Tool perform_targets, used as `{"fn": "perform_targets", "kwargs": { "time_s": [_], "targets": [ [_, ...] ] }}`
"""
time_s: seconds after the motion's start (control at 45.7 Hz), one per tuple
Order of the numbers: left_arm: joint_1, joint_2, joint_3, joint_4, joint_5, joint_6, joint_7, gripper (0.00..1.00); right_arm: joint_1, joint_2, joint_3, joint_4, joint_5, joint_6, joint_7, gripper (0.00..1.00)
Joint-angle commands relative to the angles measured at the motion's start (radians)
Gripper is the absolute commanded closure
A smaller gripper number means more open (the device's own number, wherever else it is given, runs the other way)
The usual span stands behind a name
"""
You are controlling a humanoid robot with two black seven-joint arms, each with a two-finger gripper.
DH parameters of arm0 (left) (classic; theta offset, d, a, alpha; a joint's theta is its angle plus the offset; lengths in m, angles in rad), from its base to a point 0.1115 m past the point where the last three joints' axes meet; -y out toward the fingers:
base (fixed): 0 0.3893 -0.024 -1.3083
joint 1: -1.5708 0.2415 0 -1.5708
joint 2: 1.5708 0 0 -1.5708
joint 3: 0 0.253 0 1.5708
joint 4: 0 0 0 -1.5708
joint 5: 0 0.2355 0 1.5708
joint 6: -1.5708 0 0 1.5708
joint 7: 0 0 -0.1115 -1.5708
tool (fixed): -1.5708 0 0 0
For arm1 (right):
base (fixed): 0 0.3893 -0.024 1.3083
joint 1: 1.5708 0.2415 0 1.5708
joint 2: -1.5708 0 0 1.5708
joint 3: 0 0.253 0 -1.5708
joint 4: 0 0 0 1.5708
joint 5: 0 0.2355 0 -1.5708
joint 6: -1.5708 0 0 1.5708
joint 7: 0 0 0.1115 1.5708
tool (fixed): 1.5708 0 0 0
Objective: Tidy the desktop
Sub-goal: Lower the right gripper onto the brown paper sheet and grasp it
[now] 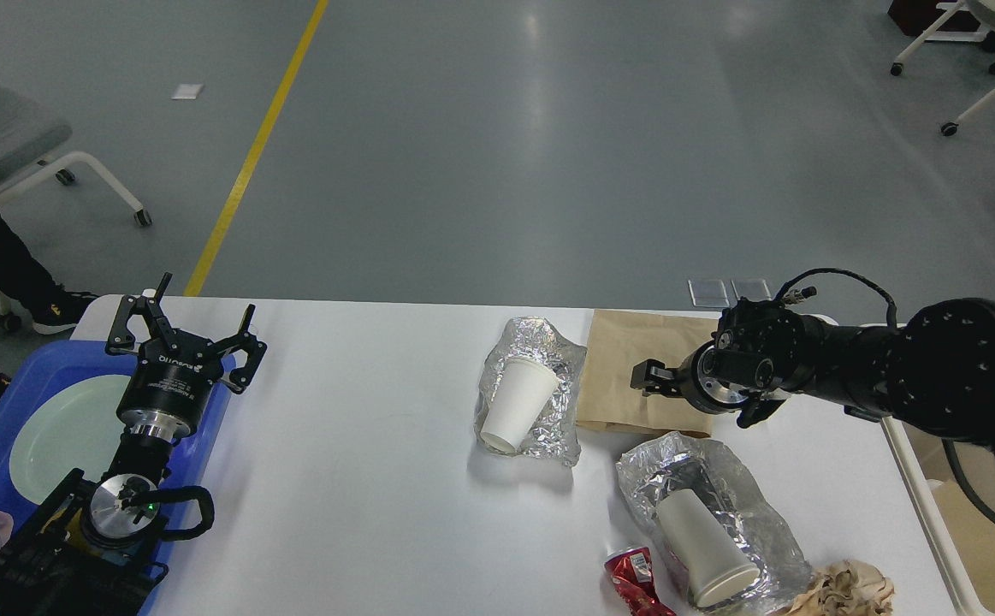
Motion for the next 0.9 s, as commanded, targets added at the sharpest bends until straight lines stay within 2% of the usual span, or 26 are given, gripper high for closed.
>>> {"fn": "perform_targets", "kwargs": {
  "time_s": [0.0,0.328,0.416,0.46,0.591,0.722,0.766,0.81,0.875],
  "targets": [
    [0.000,0.001,0.000,0.000,0.000,0.000,0.000,0.01,-0.021,0.004,0.002,-0.008,-0.001,-0.019,0.001,0.00],
    [0.000,-0.001,0.000,0.000,0.000,0.000,0.000,0.01,-0.086,0.031,0.022,-0.067,-0.001,-0.048,0.000,0.01],
    [0.000,-0.001,0.000,0.000,0.000,0.000,0.000,0.01,-0.089,0.039,0.022,-0.065,-0.001,-0.058,0.000,0.14],
    [0.000,-0.001,0.000,0.000,0.000,0.000,0.000,0.01,-0.092,0.042,0.024,-0.065,-0.001,-0.058,0.000,0.17],
    [0.000,-0.001,0.000,0.000,0.000,0.000,0.000,0.01,-0.103,0.045,0.024,-0.063,-0.001,-0.058,0.000,0.39],
    [0.000,0.001,0.000,0.000,0.000,0.000,0.000,0.01,-0.110,0.047,0.024,-0.063,-0.002,-0.060,0.000,0.72],
    [0.000,-0.001,0.000,0.000,0.000,0.000,0.000,0.01,-0.110,0.048,0.022,-0.062,-0.002,-0.060,0.000,0.88],
    [0.000,-0.001,0.000,0.000,0.000,0.000,0.000,0.01,-0.112,0.048,0.022,-0.062,-0.002,-0.059,0.000,0.98],
    [0.000,-0.001,0.000,0.000,0.000,0.000,0.000,0.01,-0.110,0.048,0.022,-0.060,-0.004,-0.060,0.000,1.00]
  ]
}}
